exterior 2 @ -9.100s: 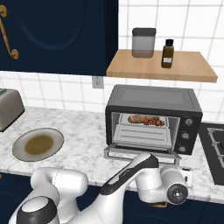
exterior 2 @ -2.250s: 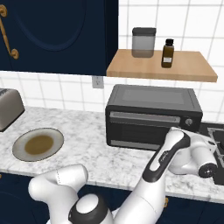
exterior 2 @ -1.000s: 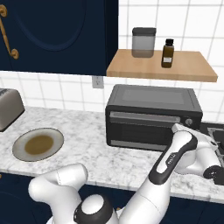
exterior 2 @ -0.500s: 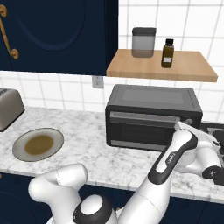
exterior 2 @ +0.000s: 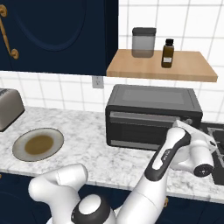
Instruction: Pick up the kebab skewer and baguette bread, and place them inside the toaster oven. Close the toaster oven door and start by setting the timer.
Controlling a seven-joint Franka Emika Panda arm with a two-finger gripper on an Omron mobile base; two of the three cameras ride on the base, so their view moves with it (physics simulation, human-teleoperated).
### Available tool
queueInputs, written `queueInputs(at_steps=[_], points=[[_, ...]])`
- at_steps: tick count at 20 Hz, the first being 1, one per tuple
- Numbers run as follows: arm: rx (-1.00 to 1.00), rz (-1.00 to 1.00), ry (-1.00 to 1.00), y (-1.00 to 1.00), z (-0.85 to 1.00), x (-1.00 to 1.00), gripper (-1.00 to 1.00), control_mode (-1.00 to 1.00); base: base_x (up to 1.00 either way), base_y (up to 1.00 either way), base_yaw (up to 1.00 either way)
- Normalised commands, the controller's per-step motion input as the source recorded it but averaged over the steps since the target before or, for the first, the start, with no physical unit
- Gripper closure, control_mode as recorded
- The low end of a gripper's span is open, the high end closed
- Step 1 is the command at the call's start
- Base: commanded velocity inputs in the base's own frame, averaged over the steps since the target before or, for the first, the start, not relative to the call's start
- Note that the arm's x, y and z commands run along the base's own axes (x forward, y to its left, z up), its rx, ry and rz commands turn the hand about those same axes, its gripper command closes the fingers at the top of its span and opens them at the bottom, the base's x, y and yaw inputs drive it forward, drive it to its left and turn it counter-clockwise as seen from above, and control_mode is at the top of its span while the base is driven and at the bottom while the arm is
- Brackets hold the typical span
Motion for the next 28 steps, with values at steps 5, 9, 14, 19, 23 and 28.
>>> queueInputs(at_steps=[5,9,14,19,23,28], points=[[0.07,0.0,0.05,0.0,-0.01,0.02,-1.0,-1.0,0.0,0.0,0.0],[0.09,0.0,0.0,0.0,0.0,0.24,-1.0,-1.0,0.0,0.0,0.0],[0.09,0.01,0.0,0.0,0.0,0.22,-1.0,-1.0,0.0,0.0,0.0],[0.02,0.0,0.0,0.01,0.0,0.06,-1.0,-1.0,0.0,0.0,0.0],[0.0,0.0,0.0,0.09,0.0,0.04,-1.0,-1.0,0.0,0.0,0.0],[0.0,0.0,0.0,0.09,0.0,0.04,-1.0,-1.0,0.0,0.0,0.0]])
